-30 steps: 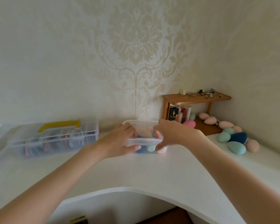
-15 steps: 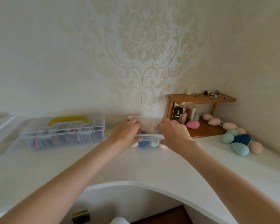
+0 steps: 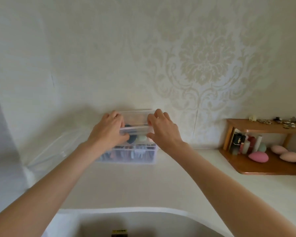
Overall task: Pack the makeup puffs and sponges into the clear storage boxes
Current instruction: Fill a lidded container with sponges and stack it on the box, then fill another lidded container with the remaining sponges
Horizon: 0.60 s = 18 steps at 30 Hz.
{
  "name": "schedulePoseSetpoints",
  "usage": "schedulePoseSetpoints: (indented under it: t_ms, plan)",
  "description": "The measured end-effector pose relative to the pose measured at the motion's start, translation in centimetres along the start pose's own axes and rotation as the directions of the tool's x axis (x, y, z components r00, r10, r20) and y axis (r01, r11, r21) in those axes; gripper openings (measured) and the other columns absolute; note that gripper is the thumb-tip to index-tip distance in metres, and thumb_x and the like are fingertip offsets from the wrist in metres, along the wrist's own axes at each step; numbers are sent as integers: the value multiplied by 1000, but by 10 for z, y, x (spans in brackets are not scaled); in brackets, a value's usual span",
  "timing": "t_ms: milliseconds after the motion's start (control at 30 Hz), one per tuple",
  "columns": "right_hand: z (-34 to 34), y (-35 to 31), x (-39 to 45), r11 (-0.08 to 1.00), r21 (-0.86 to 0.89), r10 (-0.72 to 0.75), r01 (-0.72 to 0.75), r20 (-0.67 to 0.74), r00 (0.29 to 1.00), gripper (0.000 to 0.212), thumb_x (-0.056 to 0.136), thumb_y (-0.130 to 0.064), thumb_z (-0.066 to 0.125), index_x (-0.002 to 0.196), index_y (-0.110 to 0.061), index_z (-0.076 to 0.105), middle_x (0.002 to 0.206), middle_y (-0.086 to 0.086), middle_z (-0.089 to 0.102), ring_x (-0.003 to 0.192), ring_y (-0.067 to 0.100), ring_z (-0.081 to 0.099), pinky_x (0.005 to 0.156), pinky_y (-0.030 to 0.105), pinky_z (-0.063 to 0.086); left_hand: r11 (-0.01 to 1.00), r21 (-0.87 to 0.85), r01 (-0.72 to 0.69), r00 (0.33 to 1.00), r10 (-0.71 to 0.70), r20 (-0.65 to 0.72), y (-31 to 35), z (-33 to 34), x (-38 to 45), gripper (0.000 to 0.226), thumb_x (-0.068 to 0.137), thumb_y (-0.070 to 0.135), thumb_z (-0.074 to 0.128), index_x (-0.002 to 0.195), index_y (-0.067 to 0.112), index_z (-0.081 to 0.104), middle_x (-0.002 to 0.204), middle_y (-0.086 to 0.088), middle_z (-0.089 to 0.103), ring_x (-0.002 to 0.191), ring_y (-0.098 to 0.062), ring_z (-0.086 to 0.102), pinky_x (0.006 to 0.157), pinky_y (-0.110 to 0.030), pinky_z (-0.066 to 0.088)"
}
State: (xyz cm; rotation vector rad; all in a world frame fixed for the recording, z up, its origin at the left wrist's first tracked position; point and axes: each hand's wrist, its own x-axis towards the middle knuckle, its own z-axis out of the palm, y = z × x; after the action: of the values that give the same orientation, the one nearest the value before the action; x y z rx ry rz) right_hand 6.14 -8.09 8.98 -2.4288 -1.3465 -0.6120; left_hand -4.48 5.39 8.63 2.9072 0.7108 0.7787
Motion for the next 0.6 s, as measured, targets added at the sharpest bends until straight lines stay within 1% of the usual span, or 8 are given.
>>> schedulePoseSetpoints:
  t_ms: [100,233,300,367,433,467,533,600]
  plan:
    - [18,-20,12,1000,6,-11,11,47,999,38,85,-27,66,114,-9,49,120,9,44,108,26,45,70,32,42,998,1,59,998,-59,-4,-23,4,-6,26,82,26,61,102,12,53,114,-3,47,108,-24,46,76,-34,42]
    - [25,-28,14,999,-51,-3,6,49,999,43,86,-29,64,120,-10,45,122,10,43,111,28,44,84,36,44,999,37,-29,992,33,-125,-34,4,-17,26,81,15,62,104,4,56,110,-13,53,101,-34,52,75,-41,43]
    - [23,-32,14,993,-118,17,-8,74,997,48,87,-29,62,125,-10,42,125,11,41,113,29,44,92,39,40,993,115,-8,989,25,-146,-39,1,-29,31,80,18,65,105,2,57,107,-17,55,97,-36,53,76,-42,42]
    - [20,-38,13,990,-139,40,-34,46,998,48,87,-28,61,126,-10,40,126,11,40,115,31,42,98,43,36,967,237,94,992,-71,-105,-46,-2,-41,38,80,23,65,110,4,54,112,-15,53,101,-36,50,79,-41,41]
    - [16,-48,7,995,-103,11,-15,-38,999,41,88,-24,57,124,-10,42,127,11,40,115,31,41,101,44,32,906,373,198,980,-197,-41,-57,-3,-56,41,83,23,61,119,8,48,120,-13,47,108,-34,45,84,-38,41]
    - [15,-53,3,997,-78,-18,12,-68,998,37,89,-21,54,123,-10,43,128,10,40,115,30,41,102,43,31,881,414,229,969,-245,-14,-62,-3,-62,42,85,19,58,123,10,44,125,-13,42,110,-34,43,86,-37,40]
    - [13,-62,-5,997,-29,-75,73,-70,995,34,89,-17,49,122,-10,47,128,10,40,116,30,40,102,42,30,851,455,262,949,-312,37,-70,-4,-72,47,86,6,51,130,15,36,131,-13,35,113,-35,41,88,-35,40]
    - [12,-69,-14,994,2,-109,109,-30,994,34,89,-16,47,122,-10,49,129,11,40,117,31,40,103,41,30,840,480,254,945,-321,62,-72,-10,-78,51,86,-1,48,131,17,33,130,-13,37,112,-35,45,86,-36,42]
